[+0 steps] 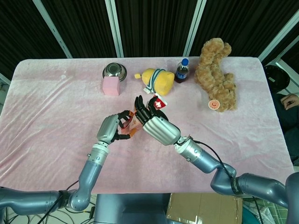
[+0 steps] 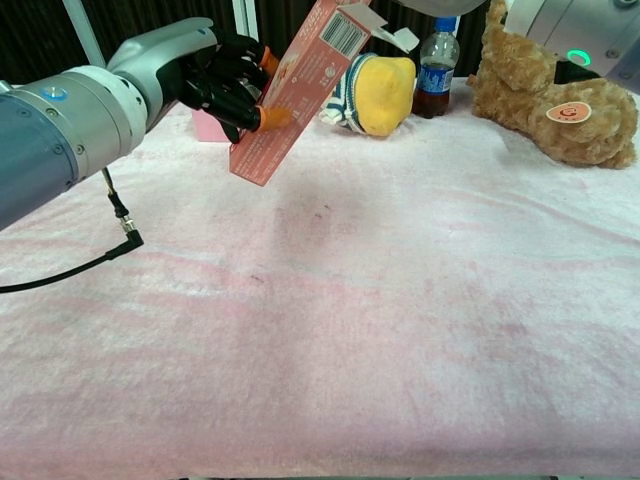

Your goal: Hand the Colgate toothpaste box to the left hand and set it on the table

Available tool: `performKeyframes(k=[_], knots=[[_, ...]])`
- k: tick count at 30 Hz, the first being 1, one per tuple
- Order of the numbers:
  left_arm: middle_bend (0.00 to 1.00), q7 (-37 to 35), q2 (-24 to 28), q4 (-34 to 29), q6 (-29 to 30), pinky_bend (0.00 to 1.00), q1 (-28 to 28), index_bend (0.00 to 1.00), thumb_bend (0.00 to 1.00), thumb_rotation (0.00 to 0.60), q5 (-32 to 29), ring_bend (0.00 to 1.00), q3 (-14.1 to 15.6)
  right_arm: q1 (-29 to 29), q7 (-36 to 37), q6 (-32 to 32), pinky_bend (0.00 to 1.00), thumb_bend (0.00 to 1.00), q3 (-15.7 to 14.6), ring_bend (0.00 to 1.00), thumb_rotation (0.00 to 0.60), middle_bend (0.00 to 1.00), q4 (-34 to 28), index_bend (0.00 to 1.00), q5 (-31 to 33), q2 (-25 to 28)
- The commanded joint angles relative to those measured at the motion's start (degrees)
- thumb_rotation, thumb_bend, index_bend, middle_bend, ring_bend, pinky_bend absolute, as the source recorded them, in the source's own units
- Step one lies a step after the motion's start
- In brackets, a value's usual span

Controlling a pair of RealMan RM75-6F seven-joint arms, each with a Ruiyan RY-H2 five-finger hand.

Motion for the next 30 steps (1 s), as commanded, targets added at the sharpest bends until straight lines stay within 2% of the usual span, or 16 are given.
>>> performKeyframes(k=[1, 14, 22, 30], knots=[[0.44, -0.3, -0.5, 0.3, 0.3, 0.49, 0.1, 0.44, 0.40, 0.600, 0.7, 0.36, -0.1, 0.1, 0.1, 0.2, 0.32, 0.27, 0.2, 0.06, 0.600, 0.07, 0.0, 0.07, -0.1, 0.0], [0.44, -4.3, -2.6, 3.3, 3.0, 0.49, 1.3, 0.44, 0.40, 0.600, 7.5, 0.36, -0.2, -0.3, -2.3, 1.2, 0.30, 0.24, 2.7, 0.03, 0.600, 0.03, -0.6, 0.01, 2.3, 0.1], [0.44, -9.6, -3.3, 5.4, 5.0, 0.49, 2.7, 0.44, 0.40, 0.600, 12.7, 0.36, -0.4, -1.2, -4.6, 1.8, 0.30, 0.24, 3.9, 0.03, 0.600, 0.03, -1.1, 0.00, 5.3, 0.8], [0.43, -13.4, -2.8, 6.7, 5.6, 0.49, 4.5, 0.44, 0.40, 0.600, 15.3, 0.36, 0.1, -2.0, -6.0, 2.8, 0.30, 0.24, 5.0, 0.03, 0.600, 0.03, -0.8, 0.00, 8.0, 1.4]])
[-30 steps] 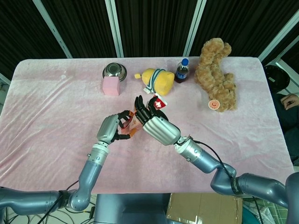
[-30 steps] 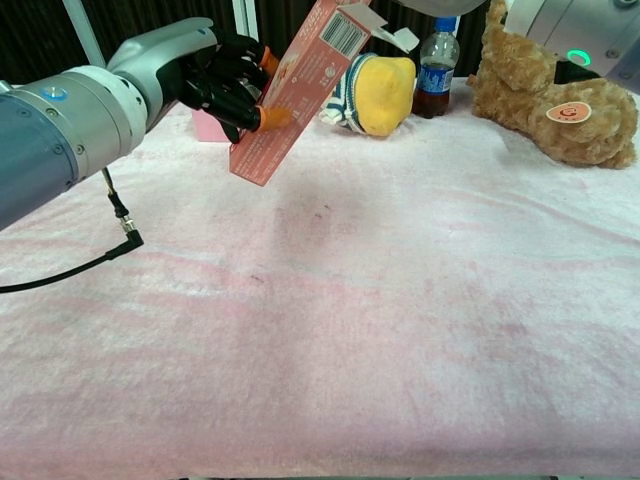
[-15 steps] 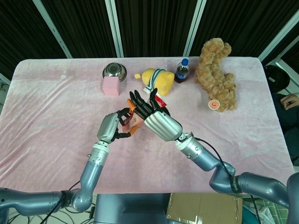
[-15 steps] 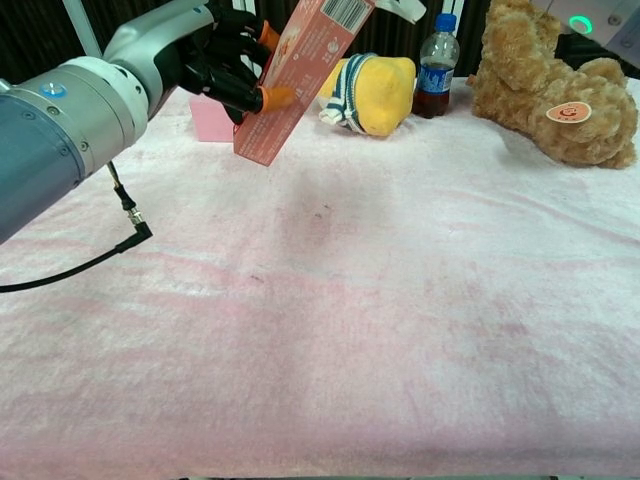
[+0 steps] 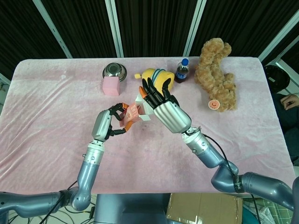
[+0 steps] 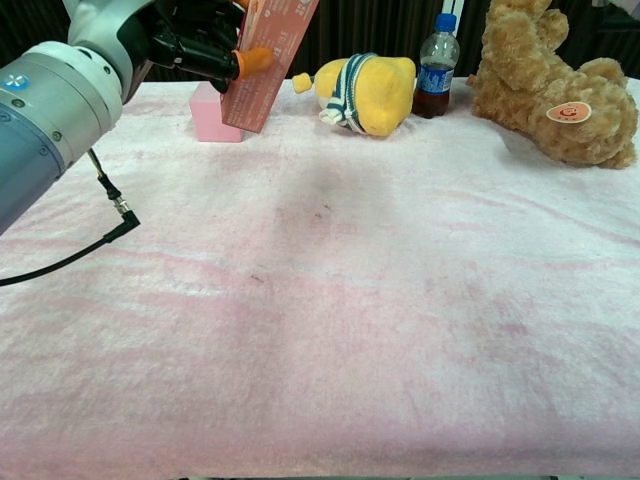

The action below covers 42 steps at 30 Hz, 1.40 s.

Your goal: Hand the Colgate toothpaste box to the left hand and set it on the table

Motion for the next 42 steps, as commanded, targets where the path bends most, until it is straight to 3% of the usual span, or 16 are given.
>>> performKeyframes(k=[1, 9, 19, 25, 30, 36, 42], knots=[[0.43, -0.9, 0.6, 0.8, 0.0, 0.49, 0.8, 0.44, 0.40, 0.600, 1.1, 0.36, 0.8, -0.3, -0.9, 0.4, 0.30, 0.24, 0.6, 0.03, 0.600, 0.03, 0.1, 0.00, 1.3, 0.1], [0.43, 1.1, 3.2, 1.9, -2.7, 0.49, 1.5, 0.44, 0.40, 0.600, 1.0, 0.36, 2.4, -1.0, -0.5, 1.5, 0.30, 0.24, 0.5, 0.03, 0.600, 0.03, -0.5, 0.00, 3.3, 0.3], [0.43, 17.3, 12.7, 1.1, -11.6, 0.48, 0.8, 0.44, 0.40, 0.600, -5.9, 0.36, 7.3, -1.2, 1.3, 2.0, 0.30, 0.24, -0.8, 0.03, 0.600, 0.03, -0.4, 0.00, 3.6, 0.1], [0.41, 22.6, 13.5, 2.1, -12.9, 0.46, 1.0, 0.42, 0.39, 0.600, -8.9, 0.34, 9.9, -1.8, 1.4, 2.7, 0.30, 0.24, -1.5, 0.03, 0.600, 0.03, -0.5, 0.00, 4.1, 0.0], [0.34, 24.7, 12.3, 4.0, -12.9, 0.40, 1.3, 0.35, 0.30, 0.600, -8.4, 0.28, 12.0, -2.5, 2.6, 3.0, 0.30, 0.24, -2.1, 0.03, 0.600, 0.03, -1.0, 0.00, 4.7, -0.4], [0.14, 25.1, 11.0, 5.3, -11.5, 0.23, 1.9, 0.14, 0.10, 0.600, -6.5, 0.13, 12.8, -4.2, 6.2, 4.7, 0.30, 0.24, -3.2, 0.03, 0.600, 0.03, -1.7, 0.00, 5.5, -0.9], [0.10, 25.0, 11.4, 3.7, -10.1, 0.20, 2.9, 0.10, 0.07, 0.600, -5.5, 0.11, 12.9, -7.2, 10.5, 7.3, 0.30, 0.24, -4.6, 0.03, 0.600, 0.03, -2.7, 0.00, 6.4, -0.9]])
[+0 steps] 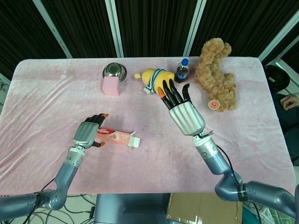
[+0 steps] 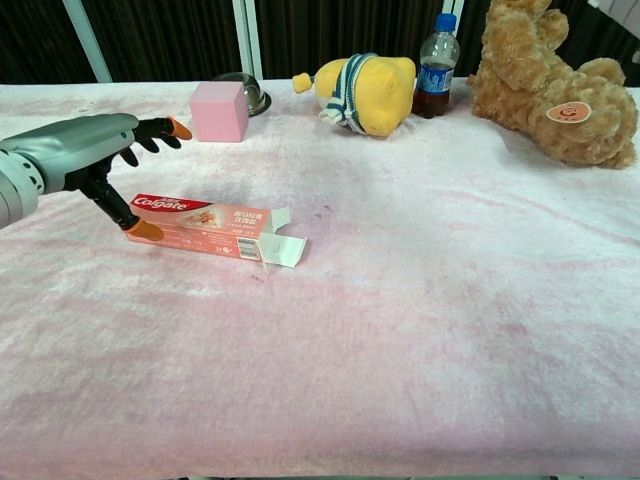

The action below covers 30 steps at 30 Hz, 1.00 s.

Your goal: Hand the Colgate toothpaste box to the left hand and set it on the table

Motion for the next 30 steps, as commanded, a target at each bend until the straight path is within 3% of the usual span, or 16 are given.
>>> performKeyframes(k=[1, 10, 15, 21, 30], knots=[[0.10, -0.5, 0.6, -1.5, 1.1, 0.19, 0.7, 0.10, 0.07, 0.600, 0.9, 0.11, -0.1, -2.3, 2.8, 1.9, 0.30, 0.24, -1.2, 0.03, 0.600, 0.03, -0.9, 0.00, 0.7, 0.2], [0.09, -11.0, 7.6, -6.9, 9.9, 0.15, 7.2, 0.10, 0.07, 0.600, 15.4, 0.07, 4.2, -14.3, 20.5, 6.7, 0.23, 0.23, -6.0, 0.01, 0.600, 0.02, -7.9, 0.00, 7.2, 6.3], [0.06, -13.5, 10.8, -6.3, 15.1, 0.10, 10.7, 0.09, 0.06, 0.600, 22.5, 0.03, 7.2, -20.8, 29.7, 7.0, 0.09, 0.12, -8.9, 0.00, 0.600, 0.00, -13.4, 0.00, 12.8, 10.6], [0.00, -15.7, 13.8, -3.2, 21.4, 0.02, 16.1, 0.01, 0.03, 0.600, 29.5, 0.00, 11.9, -27.3, 41.0, 9.3, 0.08, 0.09, -13.4, 0.00, 0.600, 0.00, -14.1, 0.00, 10.4, 15.1], [0.00, -17.7, 16.5, -1.8, 27.0, 0.01, 21.8, 0.00, 0.02, 0.600, 32.2, 0.00, 14.6, -33.7, 47.2, 14.0, 0.08, 0.11, -17.2, 0.00, 0.600, 0.00, -11.4, 0.00, 6.7, 17.6]])
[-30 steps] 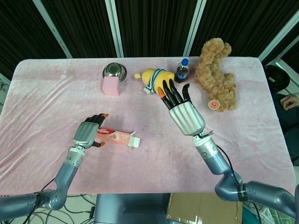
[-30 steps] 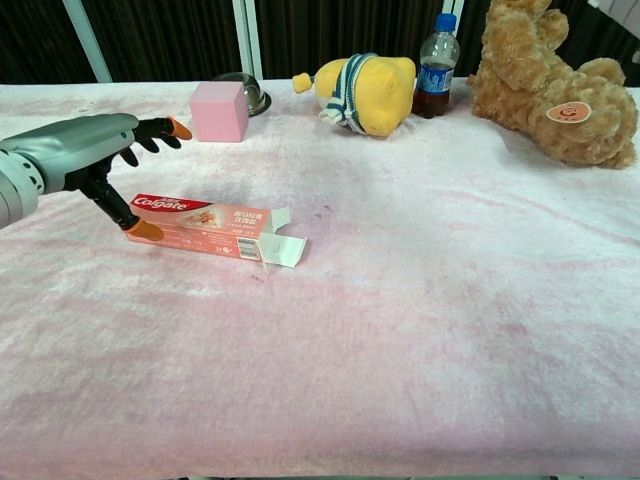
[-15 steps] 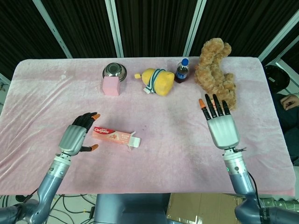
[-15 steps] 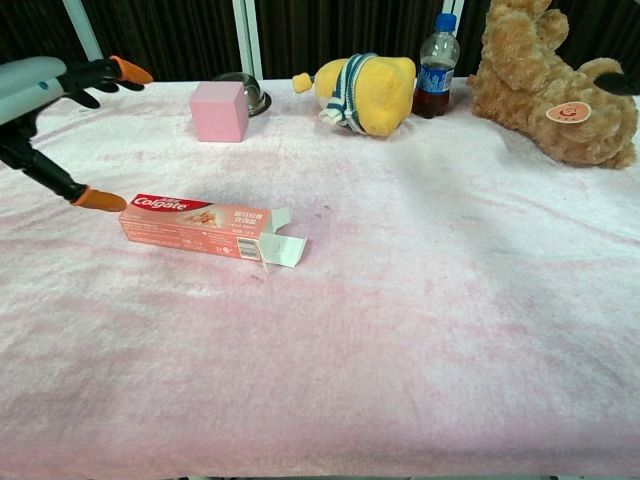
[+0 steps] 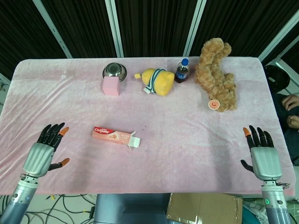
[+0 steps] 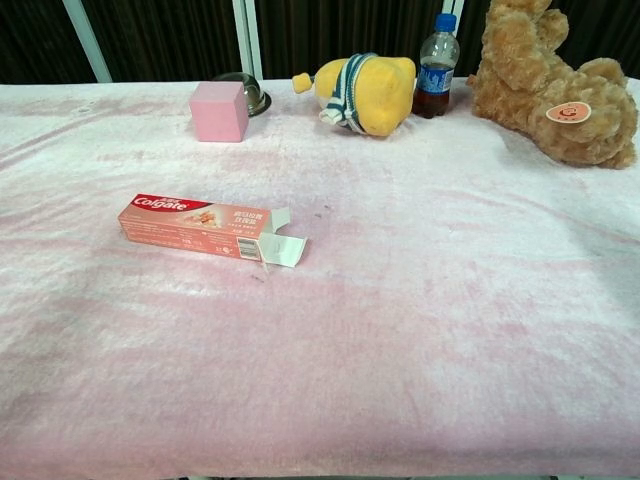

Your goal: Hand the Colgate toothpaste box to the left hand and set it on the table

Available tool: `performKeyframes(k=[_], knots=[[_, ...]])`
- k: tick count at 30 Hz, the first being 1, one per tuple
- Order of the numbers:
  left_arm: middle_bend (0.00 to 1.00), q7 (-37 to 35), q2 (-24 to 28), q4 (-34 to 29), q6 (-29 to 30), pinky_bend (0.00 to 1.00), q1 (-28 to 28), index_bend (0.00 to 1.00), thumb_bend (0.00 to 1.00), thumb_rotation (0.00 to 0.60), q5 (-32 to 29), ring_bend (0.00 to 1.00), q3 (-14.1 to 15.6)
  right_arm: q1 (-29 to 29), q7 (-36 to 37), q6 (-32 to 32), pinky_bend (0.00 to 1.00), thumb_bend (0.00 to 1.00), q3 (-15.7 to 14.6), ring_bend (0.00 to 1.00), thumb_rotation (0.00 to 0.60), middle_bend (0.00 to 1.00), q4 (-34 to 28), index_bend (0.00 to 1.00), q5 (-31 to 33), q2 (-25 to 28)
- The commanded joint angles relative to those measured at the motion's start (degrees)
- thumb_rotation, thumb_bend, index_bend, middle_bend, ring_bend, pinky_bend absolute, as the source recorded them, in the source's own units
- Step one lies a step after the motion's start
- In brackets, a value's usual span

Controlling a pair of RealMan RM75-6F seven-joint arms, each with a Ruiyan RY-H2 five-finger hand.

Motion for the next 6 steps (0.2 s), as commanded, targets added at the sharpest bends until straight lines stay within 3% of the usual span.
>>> performKeyframes(k=[1, 6], knots=[[0.00, -1.0, 1.1, 0.9, 1.3, 0.01, 1.6, 0.00, 0.02, 0.600, 0.9, 0.00, 0.8, -2.6, 2.4, 3.0, 0.08, 0.11, -1.0, 0.00, 0.600, 0.00, 2.2, 0.00, -1.9, 0.6], [0.00, -2.2, 1.1, 2.2, 1.3, 0.01, 3.1, 0.00, 0.02, 0.600, 0.4, 0.00, 0.6, -4.6, 5.5, 4.8, 0.08, 0.12, -0.6, 0.00, 0.600, 0.00, 5.3, 0.00, -2.6, 0.5]])
